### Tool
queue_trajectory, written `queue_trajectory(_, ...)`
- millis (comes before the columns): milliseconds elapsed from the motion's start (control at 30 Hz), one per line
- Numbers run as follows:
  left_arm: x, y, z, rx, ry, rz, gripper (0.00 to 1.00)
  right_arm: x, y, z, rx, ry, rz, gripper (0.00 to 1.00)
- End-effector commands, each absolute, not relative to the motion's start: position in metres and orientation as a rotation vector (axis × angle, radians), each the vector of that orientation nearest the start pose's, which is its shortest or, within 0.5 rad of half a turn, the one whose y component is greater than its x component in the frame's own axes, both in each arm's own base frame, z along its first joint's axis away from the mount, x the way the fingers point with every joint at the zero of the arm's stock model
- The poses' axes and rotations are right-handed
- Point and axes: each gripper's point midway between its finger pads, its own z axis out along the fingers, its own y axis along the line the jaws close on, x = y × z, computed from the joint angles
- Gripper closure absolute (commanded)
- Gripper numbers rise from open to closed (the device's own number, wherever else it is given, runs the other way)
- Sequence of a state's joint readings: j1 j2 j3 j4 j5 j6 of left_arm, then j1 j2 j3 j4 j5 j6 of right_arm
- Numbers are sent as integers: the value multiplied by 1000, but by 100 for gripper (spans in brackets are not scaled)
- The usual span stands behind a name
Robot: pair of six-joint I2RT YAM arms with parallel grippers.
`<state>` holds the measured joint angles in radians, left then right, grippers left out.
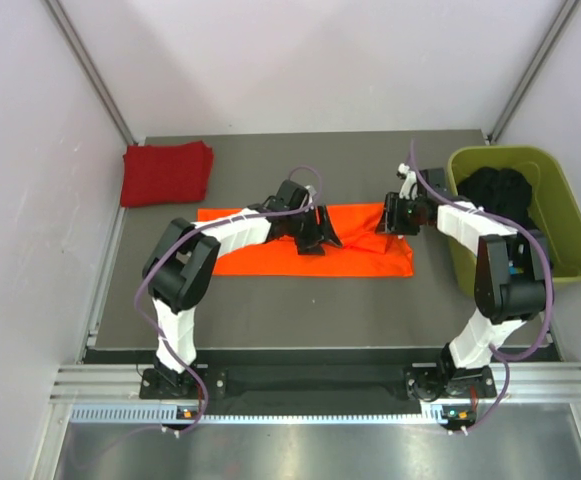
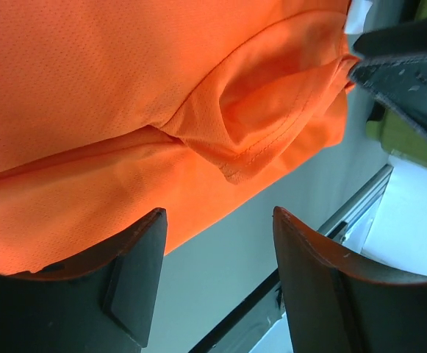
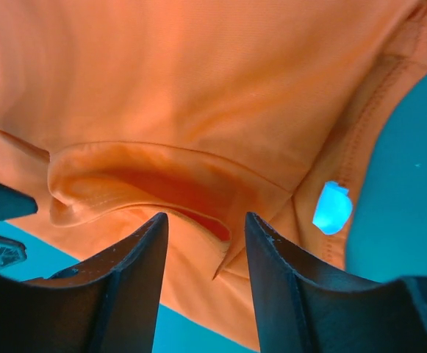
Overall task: Fold and stack the t-shirts
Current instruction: Fold the tshirt
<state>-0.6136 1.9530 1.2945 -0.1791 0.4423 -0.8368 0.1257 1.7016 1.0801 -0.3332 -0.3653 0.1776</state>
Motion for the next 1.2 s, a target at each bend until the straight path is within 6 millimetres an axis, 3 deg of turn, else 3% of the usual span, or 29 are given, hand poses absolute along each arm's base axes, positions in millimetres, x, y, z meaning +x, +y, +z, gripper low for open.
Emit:
queue_trajectory(0,349,-374,96,-95,2545,-1186,36,383,124,72,-128,2467,641,54)
queue_trajectory(367,355,-386,84,-147,2536,-1209,35,370,127,73,-156,2436,665,61)
queue_trajectory(567,358,-390,79,-170,2543,-1211,42,369,127,74,-181,2425,665,65)
queue_trajectory(667,360,-393,85,-168,2533,-1226,52,370,126,75,-200,2415,660,65)
queue_trajectory(733,361,-395,88,-165,2529,-1235,67,371,126,79,-209,2404,657,65)
queue_trajectory(867,360,-392,92,-162,2537,-1224,82,366,126,85,-227,2401,649,66)
queue_trajectory(1167,351,-373,80,-155,2627,-1069,97,324,127,82,-254,2451,626,67)
